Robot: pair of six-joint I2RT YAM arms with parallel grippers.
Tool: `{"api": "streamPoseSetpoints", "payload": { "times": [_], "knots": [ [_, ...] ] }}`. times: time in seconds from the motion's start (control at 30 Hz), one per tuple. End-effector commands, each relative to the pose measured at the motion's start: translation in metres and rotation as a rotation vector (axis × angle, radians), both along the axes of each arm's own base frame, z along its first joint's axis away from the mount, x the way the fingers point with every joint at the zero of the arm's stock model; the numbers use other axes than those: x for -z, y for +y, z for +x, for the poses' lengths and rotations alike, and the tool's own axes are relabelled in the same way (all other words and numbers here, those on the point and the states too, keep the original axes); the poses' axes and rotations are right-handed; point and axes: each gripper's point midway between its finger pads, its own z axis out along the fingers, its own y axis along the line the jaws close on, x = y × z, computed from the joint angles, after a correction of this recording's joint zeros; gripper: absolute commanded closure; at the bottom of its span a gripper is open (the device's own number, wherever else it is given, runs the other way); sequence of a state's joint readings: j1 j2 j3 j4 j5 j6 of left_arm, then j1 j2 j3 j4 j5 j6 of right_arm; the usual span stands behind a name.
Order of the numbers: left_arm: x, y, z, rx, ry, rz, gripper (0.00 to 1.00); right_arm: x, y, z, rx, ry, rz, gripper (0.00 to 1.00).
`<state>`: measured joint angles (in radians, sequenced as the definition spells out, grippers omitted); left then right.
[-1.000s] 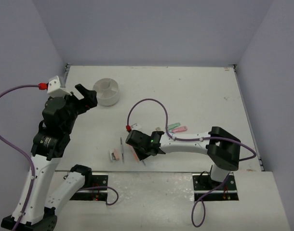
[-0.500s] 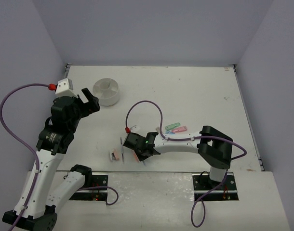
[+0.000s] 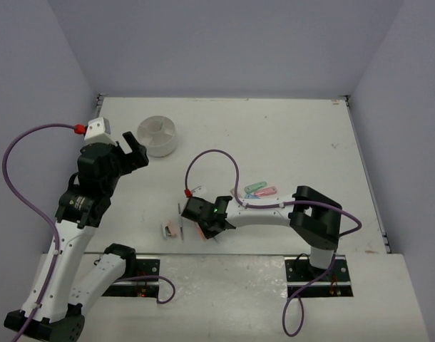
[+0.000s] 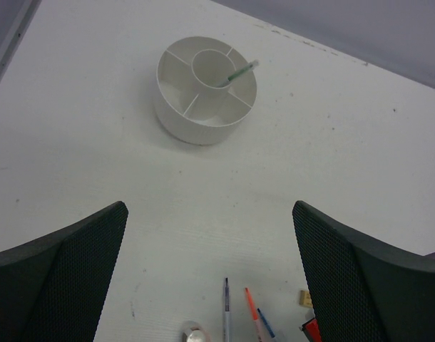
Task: Sort the stationery into containers
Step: Pick up the pen from the center of the board.
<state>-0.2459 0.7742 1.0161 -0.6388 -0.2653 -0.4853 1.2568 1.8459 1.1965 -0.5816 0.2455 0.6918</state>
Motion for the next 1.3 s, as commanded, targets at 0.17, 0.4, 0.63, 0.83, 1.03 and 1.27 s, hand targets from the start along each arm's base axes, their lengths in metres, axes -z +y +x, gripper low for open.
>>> {"api": "streamPoseSetpoints", "payload": {
  "times": [0.17, 0.4, 0.63, 0.83, 1.03, 1.27],
  "knots": [
    [0.0, 0.003, 0.0, 0.007, -0.01, 0.032, 0.0, -0.001, 0.008, 0.004, 0.028, -0.02, 0.005, 0.78],
    [0.003, 0.001, 0.0, 0.019, -0.004, 0.03, 0.0, 0.008, 0.005, 0.003, 0.033, -0.01, -0.016, 0.79],
    [0.005, 0.0, -0.003, 0.032, -0.003, 0.03, 0.0, 0.014, 0.004, 0.003, 0.038, -0.007, -0.031, 0.79],
    [0.007, 0.0, -0.003, 0.033, 0.002, 0.035, 0.0, 0.011, 0.003, 0.005, 0.045, -0.016, -0.035, 0.92],
    [0.012, -0.003, -0.001, 0.05, 0.012, 0.034, 0.0, -0.003, 0.006, 0.009, 0.043, -0.043, -0.011, 0.95],
    [0.034, -0.009, 0.002, 0.075, 0.055, 0.026, 0.0, -0.027, 0.01, 0.016, 0.041, -0.085, 0.018, 1.0]
  ]
}}
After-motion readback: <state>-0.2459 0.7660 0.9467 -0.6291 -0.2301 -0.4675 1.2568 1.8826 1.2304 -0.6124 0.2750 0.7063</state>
